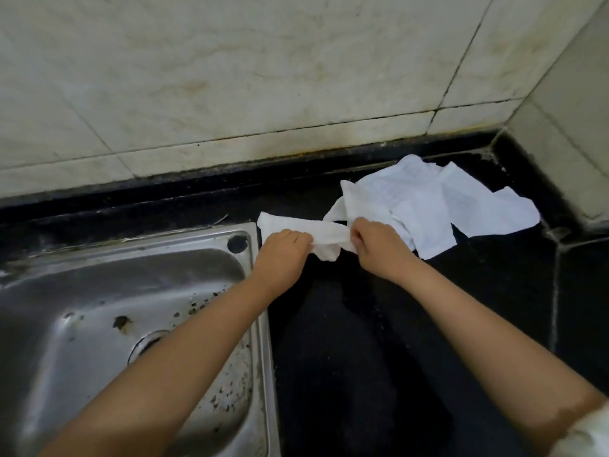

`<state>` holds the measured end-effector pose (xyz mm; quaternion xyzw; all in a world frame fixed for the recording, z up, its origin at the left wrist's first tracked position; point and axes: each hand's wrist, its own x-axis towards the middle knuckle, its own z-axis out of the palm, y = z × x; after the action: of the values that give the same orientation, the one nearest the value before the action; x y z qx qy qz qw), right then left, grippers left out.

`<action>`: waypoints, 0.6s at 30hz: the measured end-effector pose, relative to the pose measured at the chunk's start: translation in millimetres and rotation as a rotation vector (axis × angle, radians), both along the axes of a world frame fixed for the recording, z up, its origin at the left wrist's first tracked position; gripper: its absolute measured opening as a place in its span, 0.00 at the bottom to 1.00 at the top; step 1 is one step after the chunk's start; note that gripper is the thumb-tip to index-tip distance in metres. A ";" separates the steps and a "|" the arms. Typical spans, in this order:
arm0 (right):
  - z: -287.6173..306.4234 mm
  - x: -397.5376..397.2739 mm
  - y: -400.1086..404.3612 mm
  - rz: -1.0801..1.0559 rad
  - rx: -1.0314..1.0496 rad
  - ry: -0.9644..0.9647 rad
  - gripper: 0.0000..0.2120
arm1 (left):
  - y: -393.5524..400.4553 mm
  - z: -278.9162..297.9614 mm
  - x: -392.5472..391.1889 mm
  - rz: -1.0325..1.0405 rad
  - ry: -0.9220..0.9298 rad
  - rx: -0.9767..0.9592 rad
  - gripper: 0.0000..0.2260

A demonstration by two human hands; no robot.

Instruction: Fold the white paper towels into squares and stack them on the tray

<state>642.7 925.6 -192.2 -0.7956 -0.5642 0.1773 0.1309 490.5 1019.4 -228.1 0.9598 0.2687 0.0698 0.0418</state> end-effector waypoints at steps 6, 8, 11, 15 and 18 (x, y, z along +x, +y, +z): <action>61.1 17.9 -57.7 0.016 0.018 0.054 0.10 | -27.6 57.2 10.4 -0.148 -0.030 -0.115 0.13; 79.4 28.1 -87.8 -0.009 0.001 0.032 0.11 | -44.8 73.1 26.6 -0.184 0.020 -0.141 0.12; 102.0 48.7 -143.3 -0.112 -0.010 -0.059 0.09 | -81.2 94.9 64.1 -0.247 0.020 -0.268 0.11; 130.5 70.1 -232.9 -0.383 0.061 -0.160 0.10 | -144.5 116.5 121.1 -0.421 -0.037 -0.449 0.09; 152.5 78.7 -307.2 -0.606 0.119 -0.242 0.11 | -203.6 139.9 163.2 -0.592 -0.098 -0.473 0.10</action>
<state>721.3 618.4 -39.7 -0.9336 -0.3226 0.0014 0.1559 653.6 815.9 -88.2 0.9552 -0.0139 0.0367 0.2934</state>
